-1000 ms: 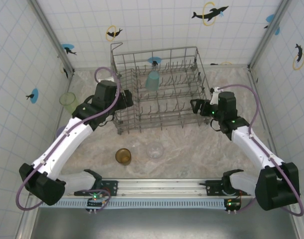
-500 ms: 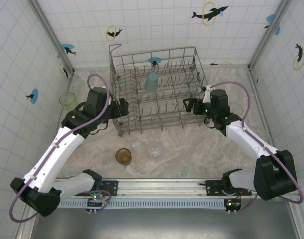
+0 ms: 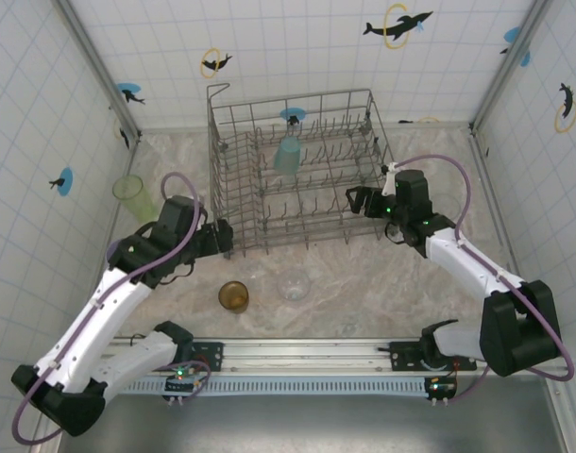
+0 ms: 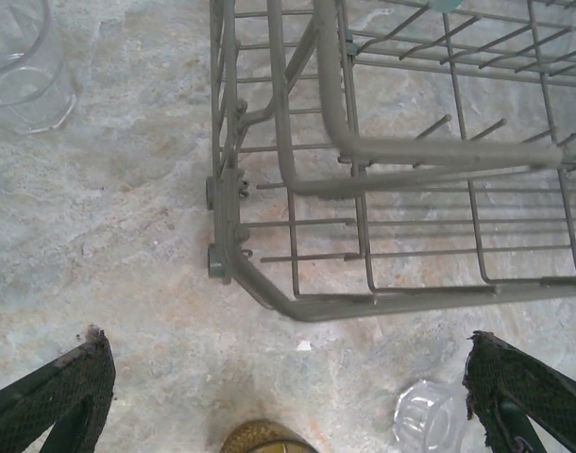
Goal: Load the cups into the dish rack
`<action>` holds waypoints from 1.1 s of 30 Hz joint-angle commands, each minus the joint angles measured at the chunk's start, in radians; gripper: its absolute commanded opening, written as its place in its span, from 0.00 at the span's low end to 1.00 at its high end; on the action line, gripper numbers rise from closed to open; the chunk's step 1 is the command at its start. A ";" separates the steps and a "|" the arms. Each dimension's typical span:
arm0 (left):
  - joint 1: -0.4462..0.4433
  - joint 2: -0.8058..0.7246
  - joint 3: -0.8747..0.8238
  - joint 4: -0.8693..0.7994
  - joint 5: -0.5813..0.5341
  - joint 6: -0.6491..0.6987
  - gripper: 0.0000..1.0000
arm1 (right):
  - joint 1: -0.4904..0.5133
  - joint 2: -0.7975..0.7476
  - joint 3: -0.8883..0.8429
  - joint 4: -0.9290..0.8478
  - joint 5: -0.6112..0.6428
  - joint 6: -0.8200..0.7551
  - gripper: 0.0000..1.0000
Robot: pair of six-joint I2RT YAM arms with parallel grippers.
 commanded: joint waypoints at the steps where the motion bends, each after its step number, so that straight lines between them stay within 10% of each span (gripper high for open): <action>1: 0.001 -0.048 -0.071 -0.012 0.016 -0.011 0.98 | 0.008 0.009 0.038 -0.040 0.007 0.005 1.00; 15: 0.001 -0.062 -0.300 -0.017 0.051 -0.138 0.97 | 0.007 0.019 0.092 -0.056 0.017 0.002 1.00; 33: 0.000 -0.055 -0.429 0.034 0.161 -0.170 0.53 | 0.004 0.018 0.106 -0.063 0.015 -0.001 1.00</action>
